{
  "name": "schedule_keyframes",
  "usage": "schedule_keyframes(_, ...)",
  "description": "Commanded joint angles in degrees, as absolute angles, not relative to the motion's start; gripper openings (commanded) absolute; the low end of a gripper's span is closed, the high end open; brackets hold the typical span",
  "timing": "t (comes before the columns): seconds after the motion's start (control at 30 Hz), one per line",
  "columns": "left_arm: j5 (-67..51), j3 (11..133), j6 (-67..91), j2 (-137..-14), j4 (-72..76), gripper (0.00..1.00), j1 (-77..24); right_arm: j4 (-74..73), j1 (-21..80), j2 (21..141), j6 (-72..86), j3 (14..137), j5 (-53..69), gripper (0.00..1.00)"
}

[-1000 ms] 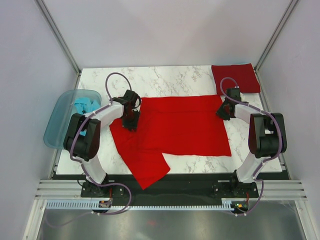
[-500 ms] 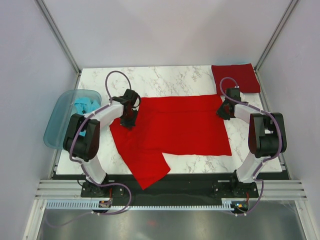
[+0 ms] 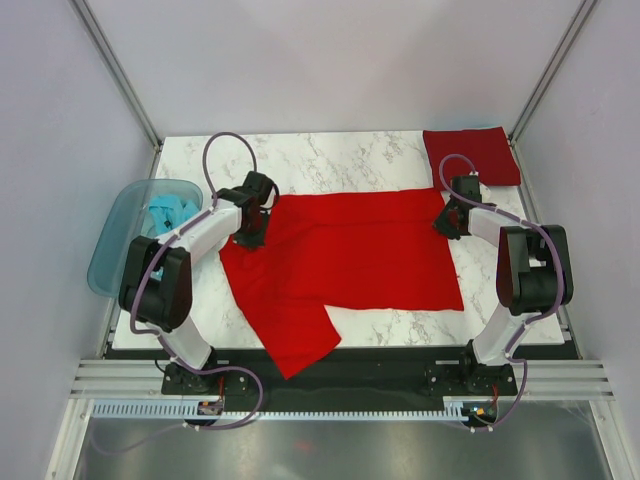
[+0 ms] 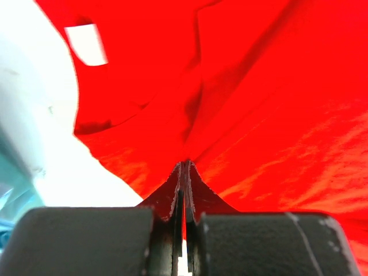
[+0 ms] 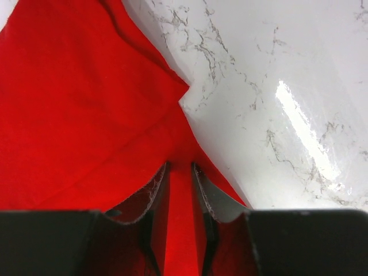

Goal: Fold and stack the t-shirts
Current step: Fold the tshirt

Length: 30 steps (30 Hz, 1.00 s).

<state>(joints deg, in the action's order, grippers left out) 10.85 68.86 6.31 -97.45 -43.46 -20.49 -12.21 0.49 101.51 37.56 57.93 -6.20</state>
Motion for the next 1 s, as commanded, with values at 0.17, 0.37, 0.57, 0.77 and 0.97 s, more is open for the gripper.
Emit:
schedule_keyframes(0.17, 13.8, 70.0, 4.8, -94.2, -45.2, 0.02, -20.5, -14.8, 0.2, 103.8, 36.5, 59.3, -8.4, 0.30)
schedule_keyframes(0.37, 13.4, 71.3, 4.9, -94.6, -45.2, 0.02, -20.5, -16.5, 0.2, 101.5, 37.9, 64.1, -9.1, 0.33)
schedule_keyframes(0.57, 13.0, 72.4, 5.1, -95.2, -45.3, 0.02, -20.6, -18.2, 0.3, 105.3, 38.8, 69.3, -9.5, 0.34)
schedule_keyframes(0.77, 13.2, 72.7, 4.9, -95.5, -45.2, 0.02, -20.7, -18.9, 0.2, 108.8, 39.0, 72.5, -11.2, 0.33)
schedule_keyframes(0.97, 13.1, 72.8, 5.1, -95.5, -45.3, 0.02, -20.6, -19.2, 0.2, 111.1, 38.8, 73.6, -12.6, 0.34)
